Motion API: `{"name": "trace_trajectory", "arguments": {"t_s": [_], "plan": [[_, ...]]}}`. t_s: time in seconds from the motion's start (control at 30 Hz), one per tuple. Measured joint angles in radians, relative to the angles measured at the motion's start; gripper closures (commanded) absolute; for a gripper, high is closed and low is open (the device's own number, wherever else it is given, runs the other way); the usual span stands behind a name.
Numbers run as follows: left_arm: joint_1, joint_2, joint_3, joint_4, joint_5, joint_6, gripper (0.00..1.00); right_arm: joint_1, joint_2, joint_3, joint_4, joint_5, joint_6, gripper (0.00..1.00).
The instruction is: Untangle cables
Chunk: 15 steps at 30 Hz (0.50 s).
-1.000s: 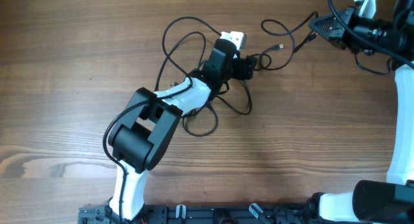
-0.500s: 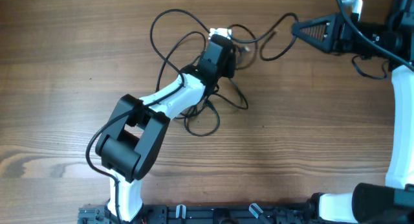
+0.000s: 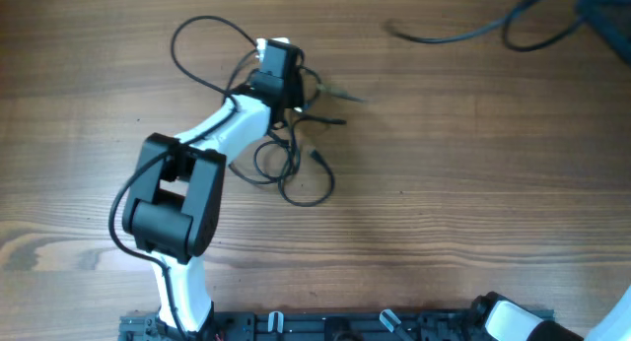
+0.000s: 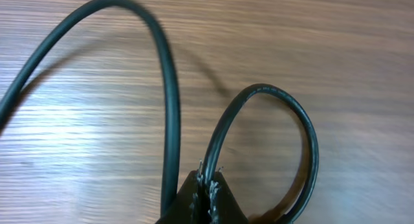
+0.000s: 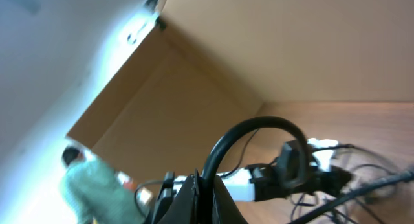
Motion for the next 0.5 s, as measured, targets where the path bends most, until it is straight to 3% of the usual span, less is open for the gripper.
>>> {"name": "trace_trajectory", "arguments": {"t_s": [0.1, 0.2, 0.3, 0.4, 0.5], "plan": [[0.053, 0.000, -0.022, -0.020, -0.004, 0.000, 0.96, -0.101, -0.002, 0.000, 0.050, 0.000, 0.052, 0.96], [0.044, 0.000, -0.023, -0.026, -0.006, 0.000, 0.96, -0.100, 0.003, 0.002, -0.057, 0.000, -0.003, 0.95], [0.017, 0.000, -0.023, -0.064, 0.053, 0.000, 0.96, -0.084, 0.042, 0.013, -0.274, 0.092, -0.134, 0.96], [-0.032, 0.000, -0.024, -0.112, 0.137, 0.000, 0.96, -0.018, 0.097, 0.008, -0.558, 0.441, -0.330, 0.96], [-0.088, 0.000, -0.024, -0.142, 0.171, 0.000, 0.96, 0.127, 0.156, 0.007, -0.566, 0.825, -0.402, 0.96]]}}
